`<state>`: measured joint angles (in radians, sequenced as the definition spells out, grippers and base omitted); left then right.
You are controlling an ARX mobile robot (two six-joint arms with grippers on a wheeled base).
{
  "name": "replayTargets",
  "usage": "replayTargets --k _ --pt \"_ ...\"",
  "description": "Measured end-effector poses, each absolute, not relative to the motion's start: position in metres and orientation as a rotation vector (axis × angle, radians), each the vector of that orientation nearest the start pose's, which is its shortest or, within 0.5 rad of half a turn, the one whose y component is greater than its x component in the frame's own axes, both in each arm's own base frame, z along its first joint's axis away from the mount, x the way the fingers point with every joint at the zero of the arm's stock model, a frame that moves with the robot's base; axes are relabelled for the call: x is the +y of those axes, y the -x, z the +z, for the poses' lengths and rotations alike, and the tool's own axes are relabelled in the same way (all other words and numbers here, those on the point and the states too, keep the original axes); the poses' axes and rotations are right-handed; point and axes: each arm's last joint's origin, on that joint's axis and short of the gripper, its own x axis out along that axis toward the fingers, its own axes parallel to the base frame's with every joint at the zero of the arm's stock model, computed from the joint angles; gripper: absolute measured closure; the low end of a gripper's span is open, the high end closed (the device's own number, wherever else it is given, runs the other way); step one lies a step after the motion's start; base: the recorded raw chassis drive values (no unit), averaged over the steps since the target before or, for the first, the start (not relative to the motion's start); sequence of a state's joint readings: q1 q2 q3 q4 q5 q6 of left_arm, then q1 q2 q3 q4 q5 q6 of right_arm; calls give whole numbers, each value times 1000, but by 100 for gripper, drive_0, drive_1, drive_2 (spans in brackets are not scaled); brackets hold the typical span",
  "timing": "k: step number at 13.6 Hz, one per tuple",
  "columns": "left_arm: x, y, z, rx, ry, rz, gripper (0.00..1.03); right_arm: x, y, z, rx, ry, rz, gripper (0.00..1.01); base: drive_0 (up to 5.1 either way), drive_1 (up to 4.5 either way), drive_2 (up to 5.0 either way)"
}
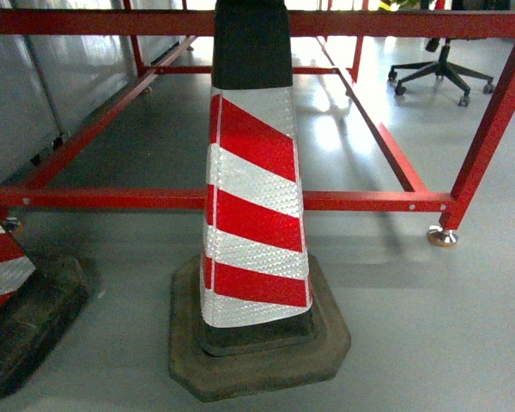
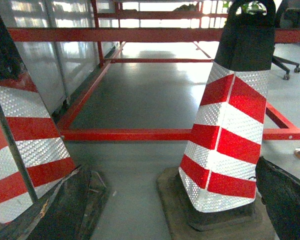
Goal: Pick blue part to blue bin on bottom shelf
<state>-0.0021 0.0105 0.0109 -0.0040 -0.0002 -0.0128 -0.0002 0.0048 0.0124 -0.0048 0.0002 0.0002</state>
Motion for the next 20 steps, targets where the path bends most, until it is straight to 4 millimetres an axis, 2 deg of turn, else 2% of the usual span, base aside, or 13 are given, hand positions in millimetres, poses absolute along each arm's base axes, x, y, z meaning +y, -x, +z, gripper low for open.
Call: replayTargets --k 20 --pt "0 -98 166 4 8 -1 5 0 -97 167 -2 0 0 3 0 0 0"
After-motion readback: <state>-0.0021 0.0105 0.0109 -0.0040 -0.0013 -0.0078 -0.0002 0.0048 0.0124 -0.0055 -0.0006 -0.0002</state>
